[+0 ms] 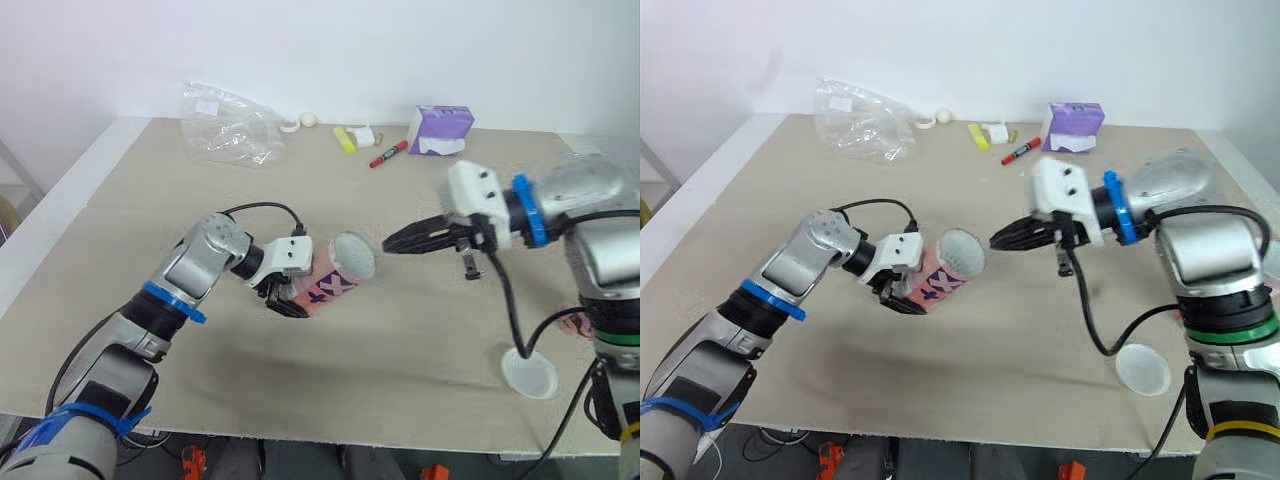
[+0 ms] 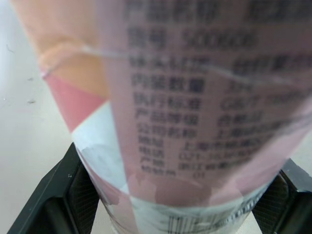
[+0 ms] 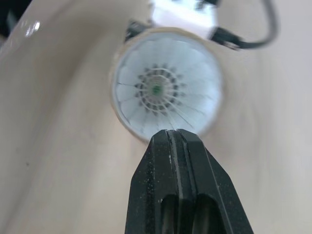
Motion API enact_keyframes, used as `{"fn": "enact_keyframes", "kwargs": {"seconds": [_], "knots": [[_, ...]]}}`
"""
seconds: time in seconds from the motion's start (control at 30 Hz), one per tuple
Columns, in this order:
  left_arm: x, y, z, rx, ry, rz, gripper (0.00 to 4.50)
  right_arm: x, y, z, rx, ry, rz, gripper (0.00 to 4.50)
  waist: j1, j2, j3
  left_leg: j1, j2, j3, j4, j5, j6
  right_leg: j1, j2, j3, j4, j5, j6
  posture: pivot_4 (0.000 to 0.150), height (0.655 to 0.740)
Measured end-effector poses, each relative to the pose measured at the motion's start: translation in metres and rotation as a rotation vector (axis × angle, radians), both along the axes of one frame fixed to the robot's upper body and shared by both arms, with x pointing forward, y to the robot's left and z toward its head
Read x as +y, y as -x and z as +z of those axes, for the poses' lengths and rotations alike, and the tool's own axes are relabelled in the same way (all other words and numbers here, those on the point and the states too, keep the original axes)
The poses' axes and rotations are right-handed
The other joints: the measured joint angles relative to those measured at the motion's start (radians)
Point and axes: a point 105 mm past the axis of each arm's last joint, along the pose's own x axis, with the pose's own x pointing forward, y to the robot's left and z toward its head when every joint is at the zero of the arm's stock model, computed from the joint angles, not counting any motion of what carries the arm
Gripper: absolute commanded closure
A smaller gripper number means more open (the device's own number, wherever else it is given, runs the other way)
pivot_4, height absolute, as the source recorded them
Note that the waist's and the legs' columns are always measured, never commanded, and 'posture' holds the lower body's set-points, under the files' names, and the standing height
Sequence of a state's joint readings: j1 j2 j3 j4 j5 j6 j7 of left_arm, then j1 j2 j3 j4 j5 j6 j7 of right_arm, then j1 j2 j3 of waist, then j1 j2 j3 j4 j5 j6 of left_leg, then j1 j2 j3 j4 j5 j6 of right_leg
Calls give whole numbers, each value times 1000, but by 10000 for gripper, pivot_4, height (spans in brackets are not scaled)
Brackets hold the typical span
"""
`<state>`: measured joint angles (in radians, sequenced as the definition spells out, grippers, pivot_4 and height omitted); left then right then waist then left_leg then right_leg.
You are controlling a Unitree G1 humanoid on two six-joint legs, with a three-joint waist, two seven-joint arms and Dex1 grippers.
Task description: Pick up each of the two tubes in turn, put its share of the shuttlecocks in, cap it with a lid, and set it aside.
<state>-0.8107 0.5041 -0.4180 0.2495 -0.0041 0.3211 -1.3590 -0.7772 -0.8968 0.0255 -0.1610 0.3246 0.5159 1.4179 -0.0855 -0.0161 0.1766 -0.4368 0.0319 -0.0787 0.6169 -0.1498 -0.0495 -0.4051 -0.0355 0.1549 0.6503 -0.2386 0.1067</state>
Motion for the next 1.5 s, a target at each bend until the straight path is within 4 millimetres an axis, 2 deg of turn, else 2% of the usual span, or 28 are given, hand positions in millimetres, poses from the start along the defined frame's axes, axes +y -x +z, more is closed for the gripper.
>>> {"fn": "enact_keyframes", "kwargs": {"seconds": [0.1,0.33,0.53,0.63,0.73,0.8,0.83,0.87,0.9,0.93,0.97,1.03,1.1,1.13,1.17,1.37,1.5], "knots": [[3,-1,-5,1,121,42,7008,-16,0,-4,20,-66,-96,44509,4,0,0,-1,0,1,0,0,0,0,-1,0,0,0,0,1500,7400],[-2,3,-14,3,320,105,7008,-16,16,-23,106,-106,-118,44509,10,-1,1,-3,-1,1,0,0,0,-1,-2,0,-1,-1,2,1500,7400],[-33,25,-27,62,500,88,7008,-35,30,-57,209,-58,-199,44509,25,-2,1,-5,-2,1,-1,-2,-3,-1,-3,0,-3,-5,4,1500,7400],[-47,26,-23,50,565,92,7008,-46,33,-64,218,-38,-246,44509,31,-1,1,-3,-2,1,0,-2,-3,0,-3,0,-3,-5,4,1500,7400],[-57,28,-29,62,595,99,7008,-54,36,-70,228,-12,-275,44509,34,-2,1,-3,-2,2,1,-2,-3,0,-3,0,-3,-4,4,1500,7400],[-60,30,-34,69,602,106,7008,-63,40,-78,244,31,-302,38418,36,-2,1,-3,-3,2,0,-2,-3,0,-3,0,-3,-4,4,1500,7400],[-61,33,-36,54,611,100,7008,-83,47,-90,272,137,-343,34490,38,-1,1,-3,-3,2,0,-2,-3,0,-4,0,-3,-4,4,1500,7400],[-61,33,-36,51,611,97,7008,-89,49,-93,284,164,-357,30038,37,-1,1,-3,-3,3,0,-2,-3,0,-4,0,-3,-4,4,1500,7400],[-62,33,-36,48,609,94,7008,-91,50,-94,286,169,-361,30038,37,-1,1,-2,-3,3,0,-2,-3,0,-4,0,-3,-4,4,1500,7400],[-63,34,-36,41,604,85,7008,-95,53,-96,291,186,-363,23677,38,-1,0,-3,-3,3,0,-2,-3,0,-4,0,-3,-4,4,1500,7400],[-63,36,-38,37,600,78,7008,-99,55,-97,300,207,-368,21357,38,0,0,-2,-3,3,0,-2,-3,0,-5,0,-3,-4,4,1500,7400],[-64,37,-39,18,582,60,7008,-110,59,-98,322,251,-387,12032,38,0,0,-2,-3,4,1,-2,-3,0,-5,0,-3,-4,4,1500,7400],[-66,37,-39,5,568,41,7008,-122,63,-97,341,299,-401,7959,38,0,0,-2,-4,4,1,-2,-3,1,-6,0,-3,-4,4,1500,7400],[-67,37,-39,5,564,35,7008,-126,63,-96,337,309,-408,3135,38,0,0,-2,-4,4,1,-2,-4,1,-6,0,-4,-4,4,1500,7400],[-67,36,-39,5,562,33,7008,-128,63,-96,337,313,-410,294,38,0,0,-2,-4,4,1,-2,-4,1,-6,0,-4,-4,4,1500,7400],[-68,35,-38,-24,531,-10,7008,-152,66,-96,343,374,-430,38,38,0,0,-2,-4,4,1,-2,-4,1,-6,0,-4,-5,4,1500,7400],[-69,35,-39,-25,530,-14,7008,-165,74,-104,368,444,-420,38,38,0,0,-1,-4,4,1,-2,-4,2,-6,0,-4,-5,4,1500,7400]]}}
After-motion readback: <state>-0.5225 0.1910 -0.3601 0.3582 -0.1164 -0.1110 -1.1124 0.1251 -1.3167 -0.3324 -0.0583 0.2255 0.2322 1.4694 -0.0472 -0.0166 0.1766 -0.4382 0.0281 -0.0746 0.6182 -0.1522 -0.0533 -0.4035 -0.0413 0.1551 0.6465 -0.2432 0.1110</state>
